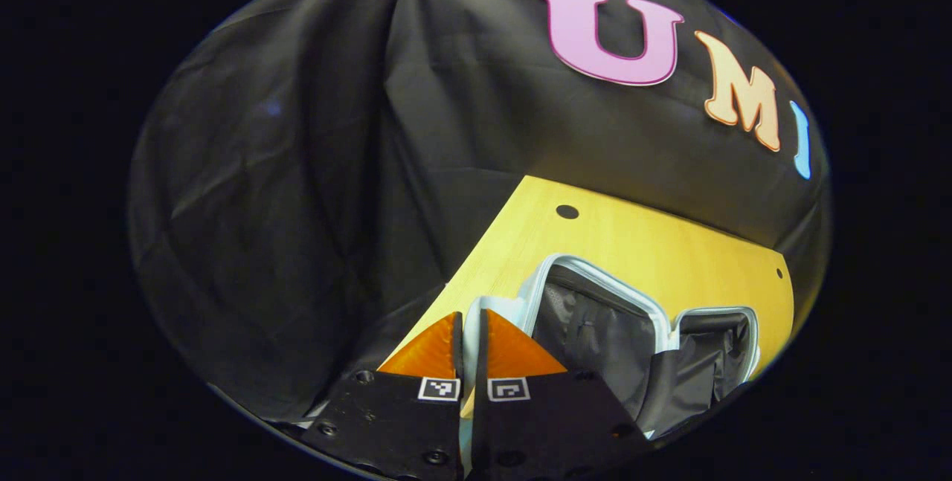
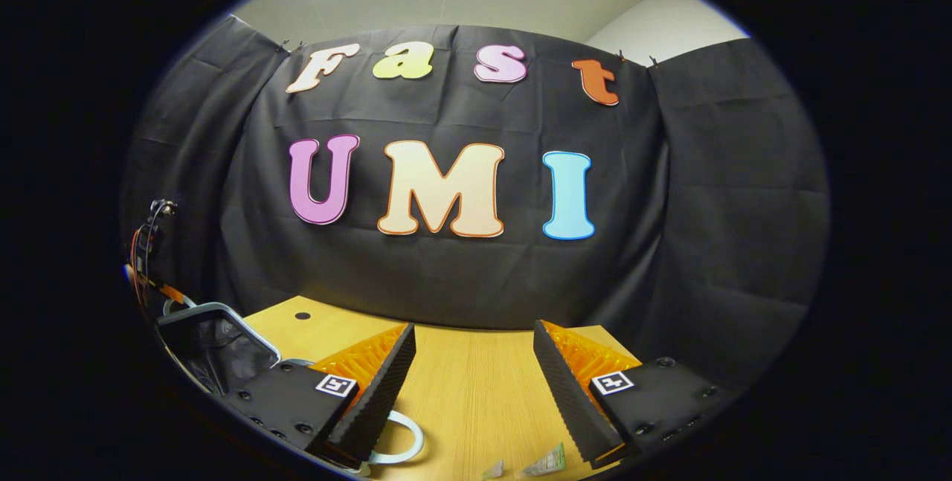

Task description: First open the suitcase, pack the skin care products into it, and then close the suitcase.

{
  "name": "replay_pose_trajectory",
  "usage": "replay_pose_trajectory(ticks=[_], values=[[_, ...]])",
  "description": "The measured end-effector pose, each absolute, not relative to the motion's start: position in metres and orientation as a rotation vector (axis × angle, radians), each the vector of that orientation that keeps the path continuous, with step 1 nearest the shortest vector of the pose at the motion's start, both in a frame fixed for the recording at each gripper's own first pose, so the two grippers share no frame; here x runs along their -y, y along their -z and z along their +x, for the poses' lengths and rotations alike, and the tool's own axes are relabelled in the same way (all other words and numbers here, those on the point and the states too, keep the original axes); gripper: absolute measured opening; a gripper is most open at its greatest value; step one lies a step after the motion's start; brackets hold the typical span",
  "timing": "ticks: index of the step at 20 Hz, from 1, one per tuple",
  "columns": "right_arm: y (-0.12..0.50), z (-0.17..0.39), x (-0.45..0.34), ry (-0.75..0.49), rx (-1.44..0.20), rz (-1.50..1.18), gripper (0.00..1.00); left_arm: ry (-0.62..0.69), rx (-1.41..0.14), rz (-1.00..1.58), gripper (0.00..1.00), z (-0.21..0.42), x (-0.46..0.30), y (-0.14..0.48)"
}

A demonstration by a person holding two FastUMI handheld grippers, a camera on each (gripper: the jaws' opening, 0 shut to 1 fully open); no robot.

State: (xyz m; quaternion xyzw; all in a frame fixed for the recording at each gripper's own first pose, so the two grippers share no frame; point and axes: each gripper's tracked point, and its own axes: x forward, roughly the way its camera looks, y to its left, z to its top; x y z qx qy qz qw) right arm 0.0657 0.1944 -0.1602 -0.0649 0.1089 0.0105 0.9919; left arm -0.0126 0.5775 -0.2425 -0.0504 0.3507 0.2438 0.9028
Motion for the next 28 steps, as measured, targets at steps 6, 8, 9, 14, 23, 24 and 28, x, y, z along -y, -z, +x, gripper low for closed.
replay_pose_trajectory(ticks=[6,8,9,14,23,24,28], values=[[0.160,0.071,-0.188,-0.013,-0.224,-0.138,0.98,-0.583,-0.744,-0.125,0.02,-0.022,-0.589,0.282],[0.160,0.072,-0.186,-0.012,-0.223,-0.143,0.98,-0.628,-0.733,-0.135,0.08,-0.024,-0.593,0.284],[0.159,0.072,-0.186,-0.017,-0.223,-0.146,0.98,-0.642,-0.703,-0.144,0.10,-0.021,-0.594,0.280],[0.146,0.072,-0.174,-0.031,-0.191,-0.123,1.00,-0.684,-0.531,-0.180,0.71,-0.002,-0.574,0.241],[0.103,0.078,-0.130,-0.086,-0.085,-0.037,0.98,-0.548,-0.197,-0.136,0.90,0.013,-0.456,0.102],[0.100,0.076,-0.124,-0.093,-0.077,-0.033,1.00,-0.528,-0.183,-0.120,0.89,0.012,-0.440,0.091],[0.098,0.068,-0.100,-0.114,-0.078,-0.007,0.98,-0.416,-0.162,-0.062,0.92,0.019,-0.367,0.068]])
